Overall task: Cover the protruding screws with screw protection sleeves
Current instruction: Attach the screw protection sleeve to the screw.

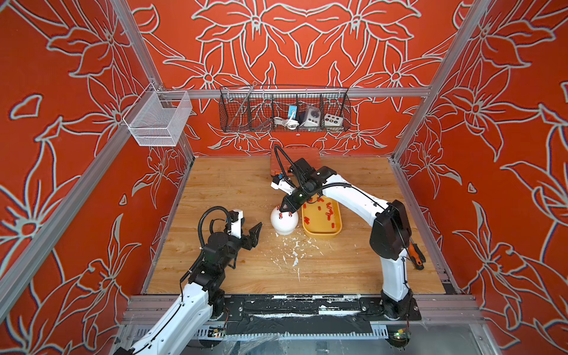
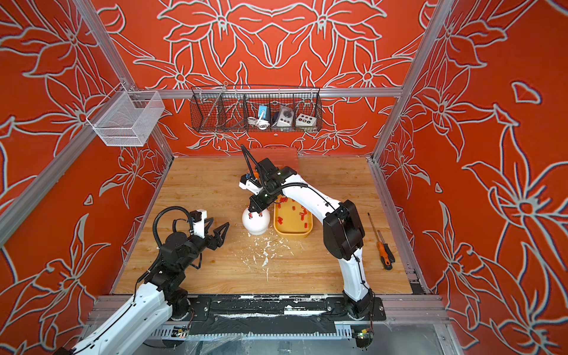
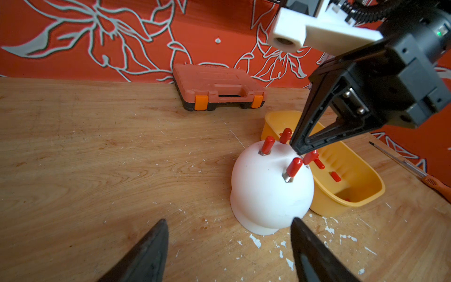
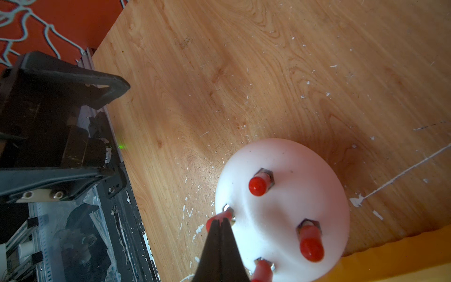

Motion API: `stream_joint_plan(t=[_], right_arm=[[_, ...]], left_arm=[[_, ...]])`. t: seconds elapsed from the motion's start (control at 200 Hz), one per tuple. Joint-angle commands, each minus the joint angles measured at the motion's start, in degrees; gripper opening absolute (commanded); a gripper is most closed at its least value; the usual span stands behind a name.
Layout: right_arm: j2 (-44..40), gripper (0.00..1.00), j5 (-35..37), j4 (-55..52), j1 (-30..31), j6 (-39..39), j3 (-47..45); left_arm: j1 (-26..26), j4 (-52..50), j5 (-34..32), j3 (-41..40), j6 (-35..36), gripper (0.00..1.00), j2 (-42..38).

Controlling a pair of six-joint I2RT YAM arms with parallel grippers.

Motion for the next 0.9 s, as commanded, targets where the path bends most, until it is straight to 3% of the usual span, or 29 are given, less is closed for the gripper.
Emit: stream_joint_plan(t=[0.0, 0.666, 0.896], right_arm=[[1.04, 0.00, 1.33, -1.31, -0.24, -1.55, 1.24], [-1.81, 0.00, 4.90, -0.91, -0.29, -0.70, 1.29], [-3.01, 0.00, -0.36, -0.05, 0.23, 1.43, 0.95]], left_arm=[[0.16, 1.55, -0.48, -0.40, -0.56, 0.76, -0.14], [0.16, 1.63, -0.84, -0.62, -0.82, 0.77, -0.30], [0.16, 1.86, -1.19, -0.67, -1.08, 0.78, -0.14]])
